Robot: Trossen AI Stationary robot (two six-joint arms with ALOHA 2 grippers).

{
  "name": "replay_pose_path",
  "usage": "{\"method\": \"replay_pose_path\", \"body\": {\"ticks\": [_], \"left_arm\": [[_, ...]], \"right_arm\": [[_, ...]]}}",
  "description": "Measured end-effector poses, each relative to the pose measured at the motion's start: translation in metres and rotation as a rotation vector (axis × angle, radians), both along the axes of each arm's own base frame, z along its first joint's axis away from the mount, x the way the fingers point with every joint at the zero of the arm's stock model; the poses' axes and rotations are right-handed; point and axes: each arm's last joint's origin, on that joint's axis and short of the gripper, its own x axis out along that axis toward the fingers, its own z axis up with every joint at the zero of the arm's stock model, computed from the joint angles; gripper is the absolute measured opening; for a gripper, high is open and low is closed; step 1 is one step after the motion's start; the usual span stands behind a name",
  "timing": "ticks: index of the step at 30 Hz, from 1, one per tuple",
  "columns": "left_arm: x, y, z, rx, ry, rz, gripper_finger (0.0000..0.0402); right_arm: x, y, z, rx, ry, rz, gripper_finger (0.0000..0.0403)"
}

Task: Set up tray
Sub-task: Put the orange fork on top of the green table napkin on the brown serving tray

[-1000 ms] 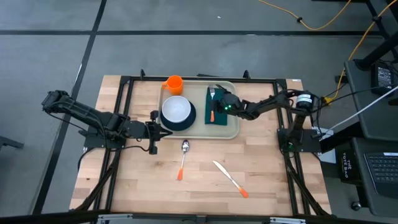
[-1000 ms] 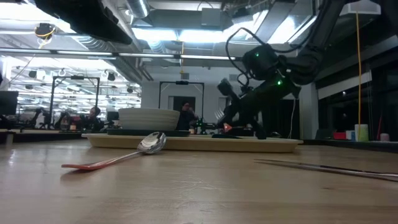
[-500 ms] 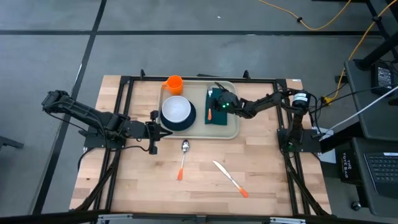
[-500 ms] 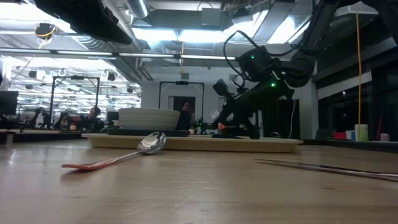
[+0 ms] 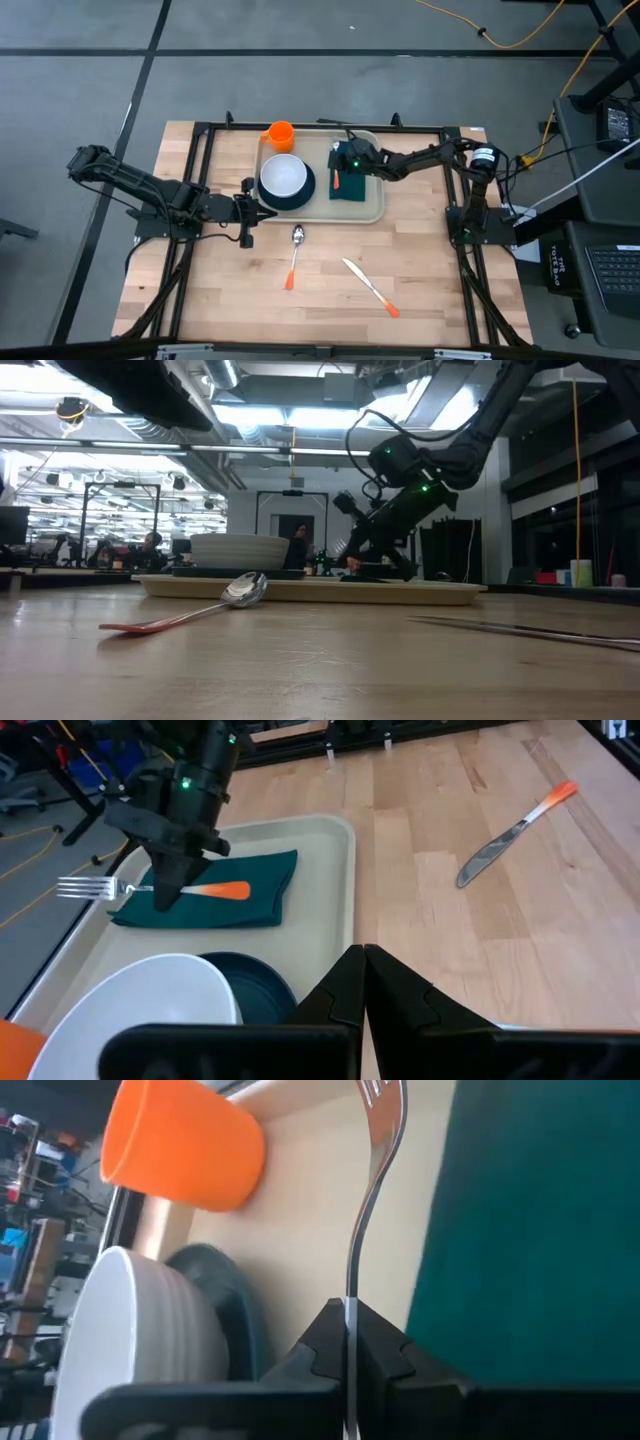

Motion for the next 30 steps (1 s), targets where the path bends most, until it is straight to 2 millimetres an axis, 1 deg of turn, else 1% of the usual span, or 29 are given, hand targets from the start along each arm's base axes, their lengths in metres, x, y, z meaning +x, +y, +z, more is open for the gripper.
{"method": "replay_pose_path", "body": {"ticks": [4,11,18,30], "left_arm": [[0.0,0.0,0.0,0.0,0.0,0.0,0.0006],[0.0,0.0,0.0,0.0,0.0,0.0,0.0002],[0.0,0.0,0.0,0.001,0.0,0.0,0.0008],[0.0,0.0,0.0,0.001,0.0,0.0,0.0005]], "right_arm": [[-0.003,0.001,-0.004,0.038,0.038,-0.012,0.0004],[-0.003,0.001,-0.005,0.062,0.039,-0.029,0.0004],[-0.003,0.004,-0.012,0.084,0.055,-0.043,0.0004],[-0.001,0.007,-0.014,0.078,0.052,-0.051,0.0004]]}}
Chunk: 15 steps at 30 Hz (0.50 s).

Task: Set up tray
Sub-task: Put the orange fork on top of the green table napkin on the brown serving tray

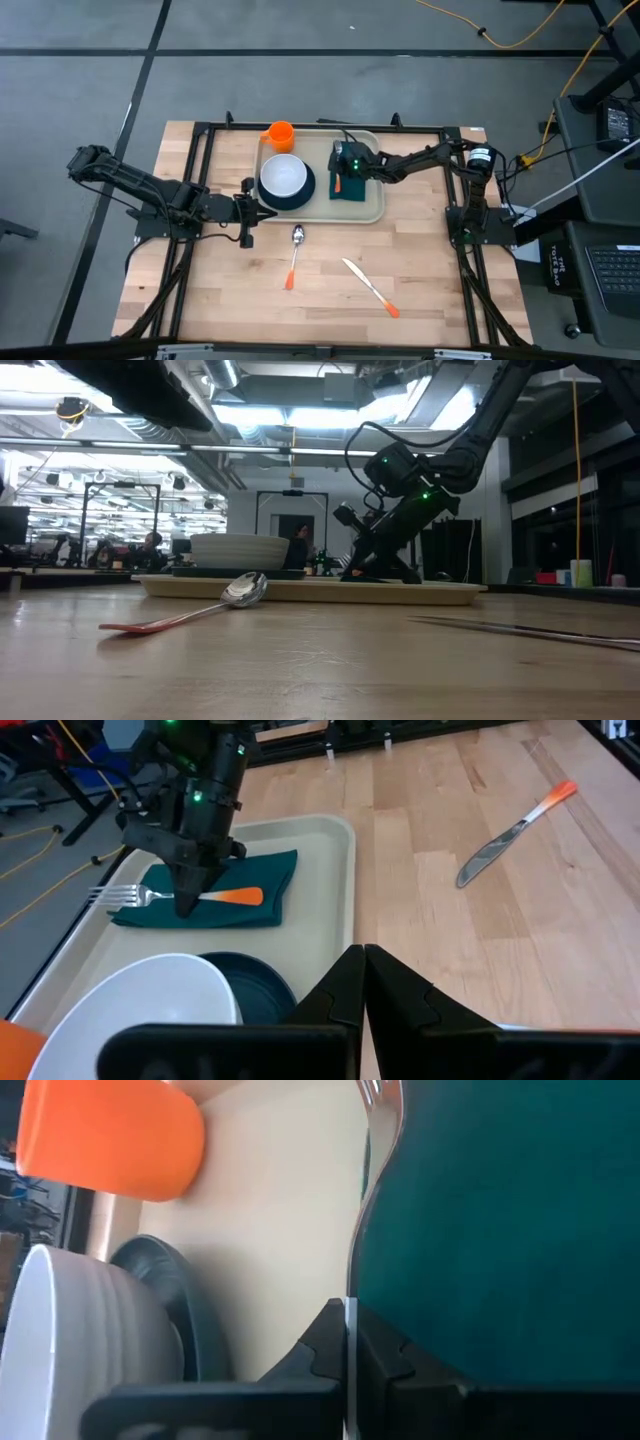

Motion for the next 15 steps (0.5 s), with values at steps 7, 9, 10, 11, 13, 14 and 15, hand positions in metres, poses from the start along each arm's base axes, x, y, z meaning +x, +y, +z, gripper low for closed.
{"method": "replay_pose_path", "body": {"ticks": [7,9,10,11,13,14,15], "left_arm": [[0.0,0.0,0.0,0.0,0.0,0.0,0.0008],[0.0,0.0,0.0,0.0,0.0,0.0,0.0006],[0.0,0.0,0.0,0.0,0.0,0.0,0.0006],[0.0,0.0,0.0,0.0,0.0,0.0,0.0005],[0.0,0.0,0.0,0.0,0.0,0.0,0.0004],[0.0,0.0,0.0,0.0,0.0,0.0,0.0004],[0.0,0.0,0.0,0.0,0.0,0.0,0.0004]], "right_arm": [[0.001,0.0012,-0.004,0.011,0.002,-0.005,0.0004],[0.0017,0.0009,-0.0031,0.006,-0.008,0.0,0.0004],[0.002,0.0009,-0.0028,0.003,-0.011,0.006,0.0004],[0.002,0.001,-0.0028,0.003,-0.011,0.007,0.0004],[0.0017,0.0012,-0.0033,0.005,-0.005,0.008,0.0006],[0.0017,0.0013,-0.0033,0.004,-0.004,0.01,0.0007],[0.0018,0.0013,-0.0032,0.006,-0.006,0.014,0.0008]]}}
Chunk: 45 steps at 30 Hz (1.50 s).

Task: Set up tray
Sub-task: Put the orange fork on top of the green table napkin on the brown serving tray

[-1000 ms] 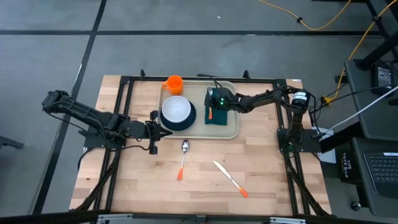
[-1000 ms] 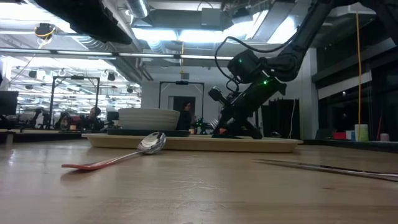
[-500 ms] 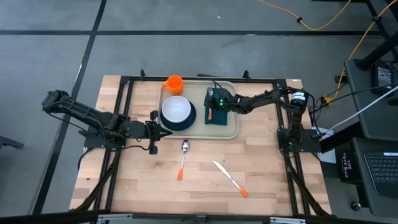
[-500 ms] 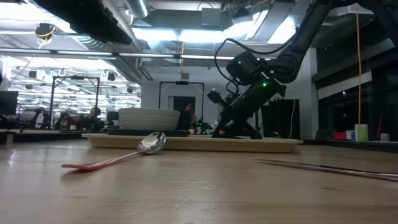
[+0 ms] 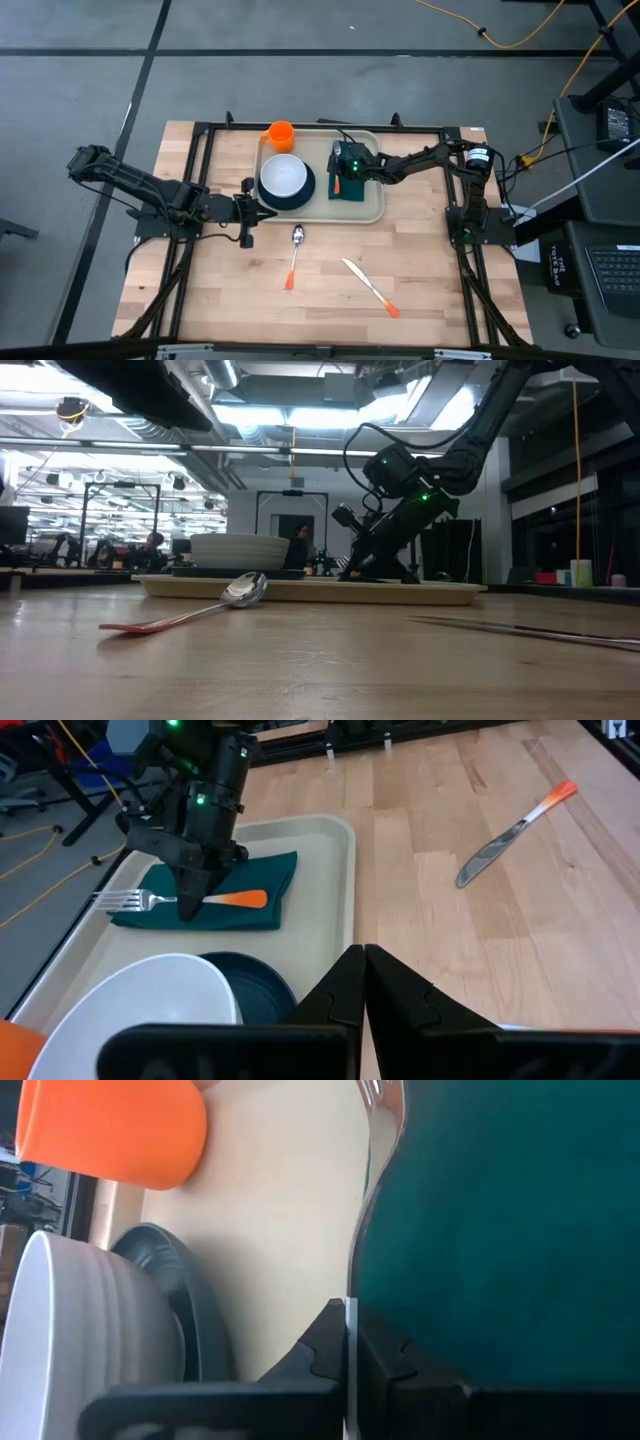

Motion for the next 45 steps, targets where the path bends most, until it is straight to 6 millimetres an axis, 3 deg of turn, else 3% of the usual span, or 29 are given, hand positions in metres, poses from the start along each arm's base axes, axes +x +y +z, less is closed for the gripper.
{"method": "replay_pose_path", "body": {"ticks": [18,33,45], "left_arm": [[0.0,0.0,0.0,0.0,0.0,0.0,0.0006],[0.0,0.0,0.0,0.0,0.0,0.0,0.0006],[0.0,0.0,0.0,0.0,0.0,0.0,0.0006]], "right_arm": [[0.0002,0.0005,-0.0001,0.025,-0.011,0.006,0.002],[0.0002,0.0004,0.0,0.023,-0.011,0.0,0.009],[0.0038,-0.0012,0.0054,-0.118,-0.014,0.092,0.0089]]}}
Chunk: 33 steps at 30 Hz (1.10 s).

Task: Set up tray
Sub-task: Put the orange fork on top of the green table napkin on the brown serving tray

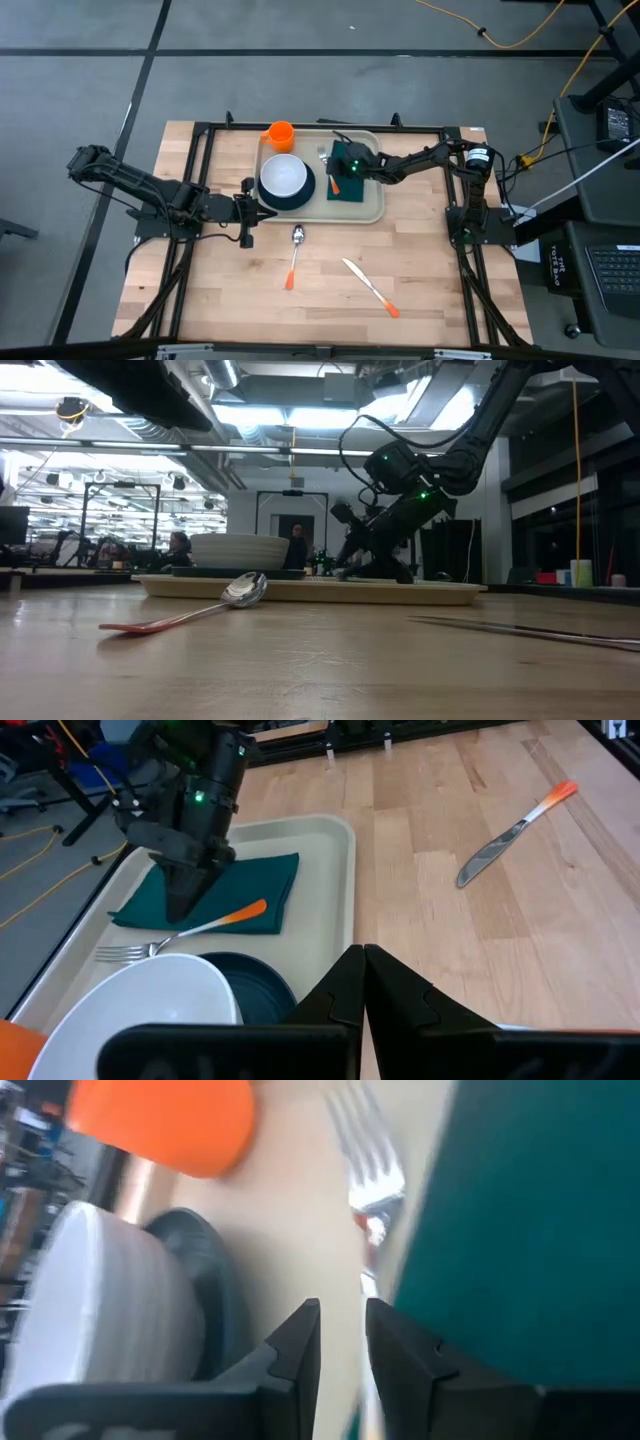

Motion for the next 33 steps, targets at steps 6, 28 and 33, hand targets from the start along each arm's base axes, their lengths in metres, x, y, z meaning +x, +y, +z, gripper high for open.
{"method": "replay_pose_path", "body": {"ticks": [6,28,33], "left_arm": [[0.0,0.0,0.0,-0.001,-0.002,0.0,0.0002],[-0.033,0.041,-0.009,0.022,-0.249,0.253,0.0008],[-0.042,0.046,-0.007,0.015,-0.296,0.288,0.0005]], "right_arm": [[0.002,-0.001,0.009,-0.098,-0.005,0.057,0.0089],[0.023,0.028,0.082,-0.316,0.484,0.312,0.0088],[0.035,0.03,0.108,-0.322,0.473,0.345,0.0088]]}}
